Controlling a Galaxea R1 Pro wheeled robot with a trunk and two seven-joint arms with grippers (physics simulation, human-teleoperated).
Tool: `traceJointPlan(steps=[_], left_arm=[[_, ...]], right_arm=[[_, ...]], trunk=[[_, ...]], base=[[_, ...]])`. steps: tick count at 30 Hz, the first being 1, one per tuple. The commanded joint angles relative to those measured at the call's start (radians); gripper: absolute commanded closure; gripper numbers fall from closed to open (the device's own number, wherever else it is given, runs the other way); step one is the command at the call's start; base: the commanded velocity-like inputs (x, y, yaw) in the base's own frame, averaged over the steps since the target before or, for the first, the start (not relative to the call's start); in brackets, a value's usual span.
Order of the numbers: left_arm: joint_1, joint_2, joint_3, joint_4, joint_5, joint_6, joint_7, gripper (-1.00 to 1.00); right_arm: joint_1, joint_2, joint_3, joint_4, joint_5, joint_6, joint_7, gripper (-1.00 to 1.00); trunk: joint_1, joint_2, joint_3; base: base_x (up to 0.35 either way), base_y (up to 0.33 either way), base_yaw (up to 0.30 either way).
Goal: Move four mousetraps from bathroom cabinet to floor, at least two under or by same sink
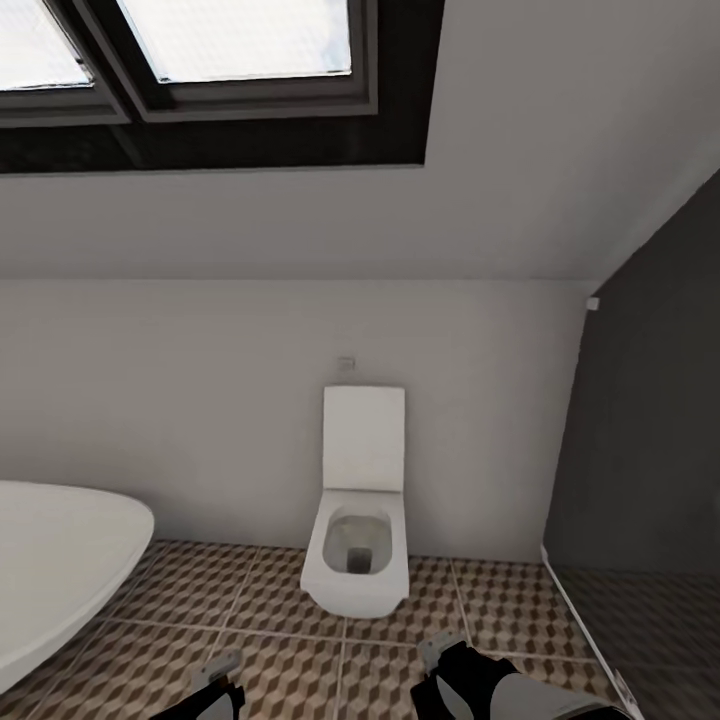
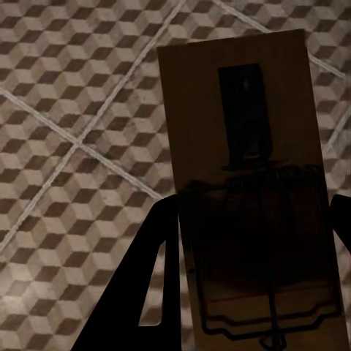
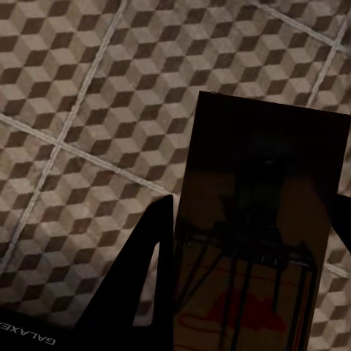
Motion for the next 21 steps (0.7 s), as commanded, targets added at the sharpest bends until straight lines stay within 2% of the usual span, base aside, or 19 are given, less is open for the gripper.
traceJointPlan(steps=[1,11,21], left_arm=[[-0.001,-0.001,-0.007,-0.001,0.006,0.001,0.006,1.00],[-0.001,-0.005,-0.007,-0.001,0.004,0.000,0.006,1.00],[-0.001,-0.003,-0.007,-0.001,0.004,0.001,0.005,1.00]], right_arm=[[-0.001,0.000,0.005,0.001,0.008,0.003,0.008,1.00],[-0.001,-0.001,0.004,0.001,0.006,0.002,0.009,1.00],[-0.001,-0.001,0.004,0.001,0.006,0.003,0.008,1.00]], trunk=[[0.000,-0.001,-0.001],[0.000,-0.001,-0.001],[0.000,-0.001,-0.001]], base=[[0.122,-0.020,0.008],[0.031,0.019,-0.036],[0.189,0.263,-0.011]])
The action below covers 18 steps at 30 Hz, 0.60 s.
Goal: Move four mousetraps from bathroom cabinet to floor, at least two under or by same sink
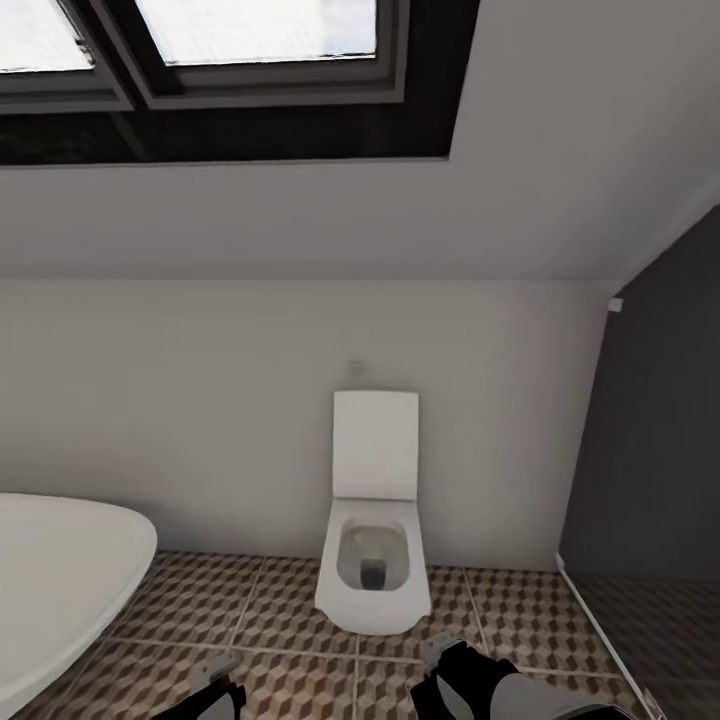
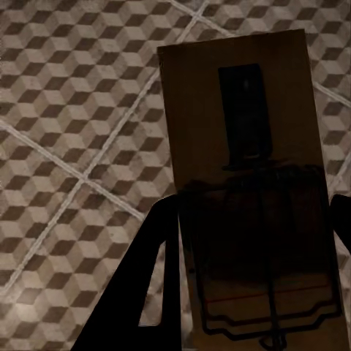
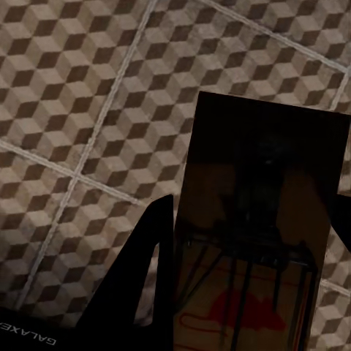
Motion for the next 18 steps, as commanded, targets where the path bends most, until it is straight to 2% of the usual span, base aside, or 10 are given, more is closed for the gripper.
traceJointPlan(steps=[1,6,16,18], left_arm=[[0.000,0.000,-0.007,-0.001,0.006,0.001,0.006,1.00],[0.000,-0.001,-0.007,0.000,0.006,0.001,0.007,1.00],[0.000,-0.002,-0.007,0.000,0.006,0.000,0.007,1.00],[0.000,0.000,-0.007,0.000,0.005,0.000,0.006,1.00]], right_arm=[[-0.002,0.000,0.005,0.002,0.008,0.003,0.008,1.00],[-0.002,0.000,0.004,0.002,0.008,0.002,0.008,1.00],[-0.002,-0.001,0.004,0.003,0.008,0.001,0.007,1.00],[-0.002,-0.011,0.003,0.002,0.007,0.002,0.008,1.00]], trunk=[[0.000,-0.001,-0.001],[0.000,-0.001,-0.001],[0.000,-0.001,-0.001],[0.000,-0.001,-0.001]], base=[[0.231,0.270,0.000],[0.145,0.157,0.000],[0.016,0.017,0.000],[0.001,0.001,0.000]])
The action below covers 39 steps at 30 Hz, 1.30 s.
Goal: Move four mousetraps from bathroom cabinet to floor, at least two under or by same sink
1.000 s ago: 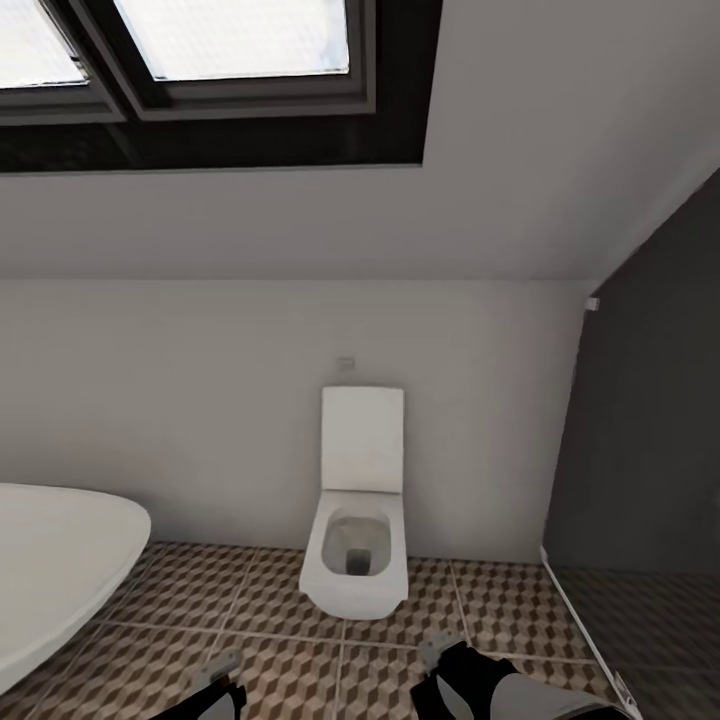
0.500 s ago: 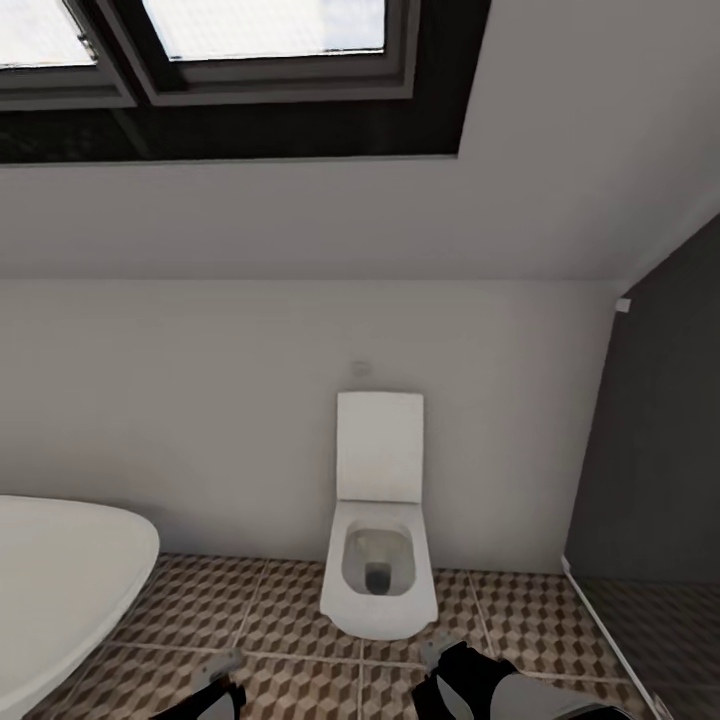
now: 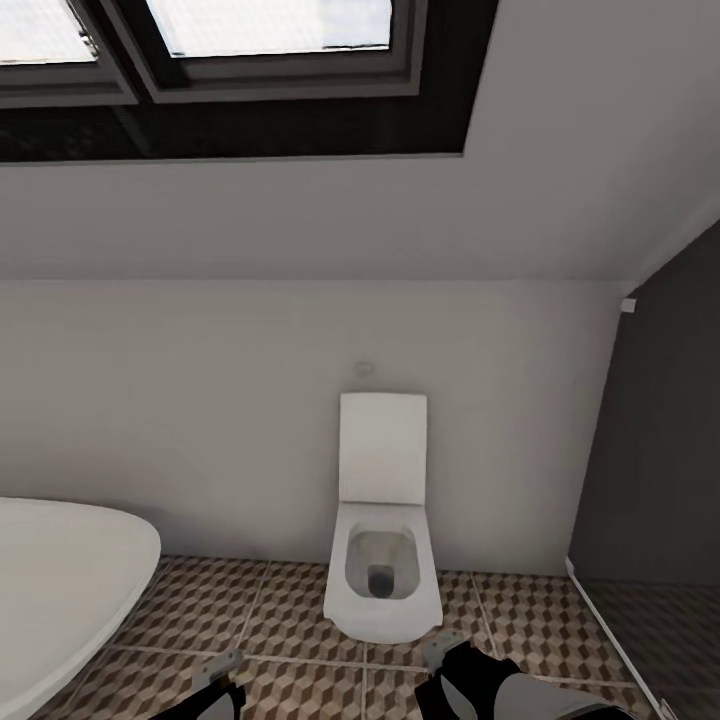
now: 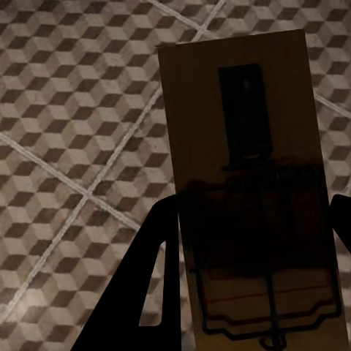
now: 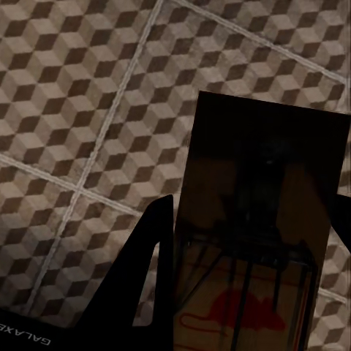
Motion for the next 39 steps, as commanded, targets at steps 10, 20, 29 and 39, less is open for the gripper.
traceJointPlan(steps=[10,20,29,39], left_arm=[[-0.001,0.115,-0.008,-0.035,-0.010,0.072,-0.048,1.00],[-0.002,0.135,-0.012,-0.272,-0.025,0.326,-0.107,1.00],[-0.001,0.137,-0.013,-0.285,-0.089,0.333,-0.108,1.00],[-0.001,0.132,-0.015,-0.289,-0.095,0.241,-0.109,1.00]], right_arm=[[-0.001,-0.169,-0.005,-0.121,0.003,0.011,0.008,1.00],[-0.001,-0.265,-0.219,-0.190,-0.107,-0.017,-0.132,1.00],[-0.001,-0.261,-0.234,-0.194,-0.109,-0.030,-0.139,1.00],[-0.001,-0.258,-0.235,-0.195,-0.110,-0.029,-0.139,1.00]], trunk=[[0.000,-0.001,-0.001],[0.000,-0.001,-0.001],[0.000,-0.001,-0.001],[0.000,-0.001,-0.001]], base=[[0.000,0.000,0.000],[0.000,0.000,0.000],[0.000,0.000,0.000],[0.000,0.000,0.000]])
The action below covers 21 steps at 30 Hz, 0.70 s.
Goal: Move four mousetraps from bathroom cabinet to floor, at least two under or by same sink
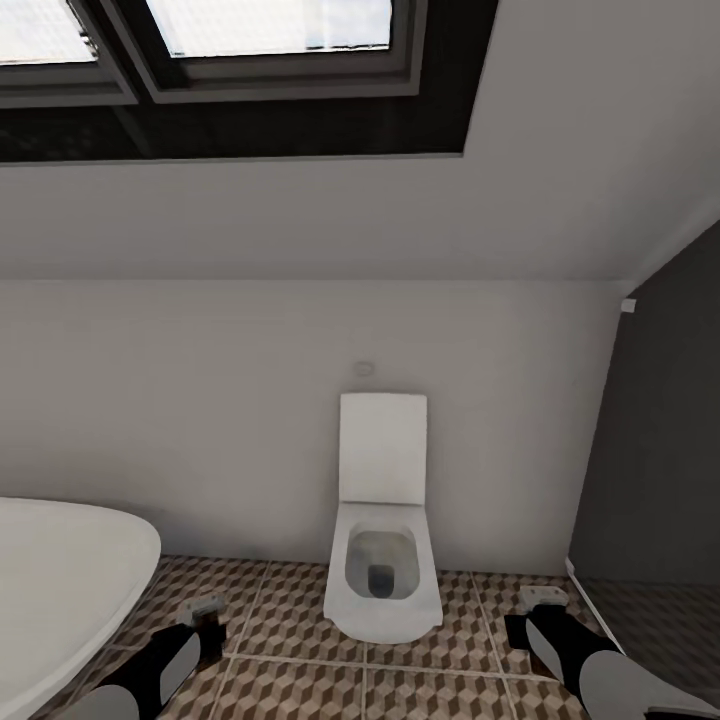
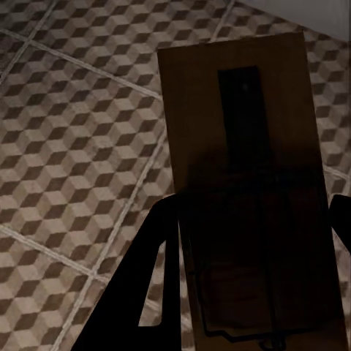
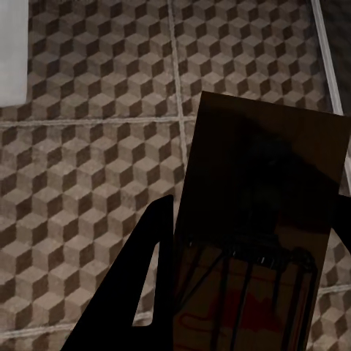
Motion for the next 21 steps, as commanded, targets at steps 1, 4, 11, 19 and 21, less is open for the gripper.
traceJointPlan(steps=[1,4,11,19,21], left_arm=[[0.000,0.000,-0.007,-0.004,0.007,0.000,0.009,1.00],[0.000,-0.014,-0.007,-0.060,0.007,-0.001,0.016,1.00],[0.000,-0.055,-0.010,-0.162,0.004,0.014,0.022,1.00],[0.000,-0.093,-0.023,-0.241,-0.092,0.094,0.021,1.00],[0.000,-0.094,-0.022,-0.244,-0.105,0.103,0.020,1.00]], right_arm=[[0.000,0.001,-0.006,-0.002,0.001,0.006,0.002,1.00],[0.000,0.002,-0.005,-0.002,0.001,0.005,0.001,1.00],[0.000,0.003,-0.006,-0.002,0.001,0.006,0.001,1.00],[0.000,0.003,-0.009,-0.002,-0.004,0.006,0.002,1.00],[0.000,0.003,-0.009,-0.002,-0.004,0.006,0.002,1.00]], trunk=[[0.000,-0.001,-0.001],[0.000,-0.001,-0.001],[0.000,-0.001,-0.001],[0.000,-0.001,-0.001],[0.008,-0.015,-0.008]], base=[[0.000,0.000,0.000],[0.000,0.000,0.000],[0.000,0.000,0.000],[0.000,0.000,0.000],[0.000,0.000,0.000]])
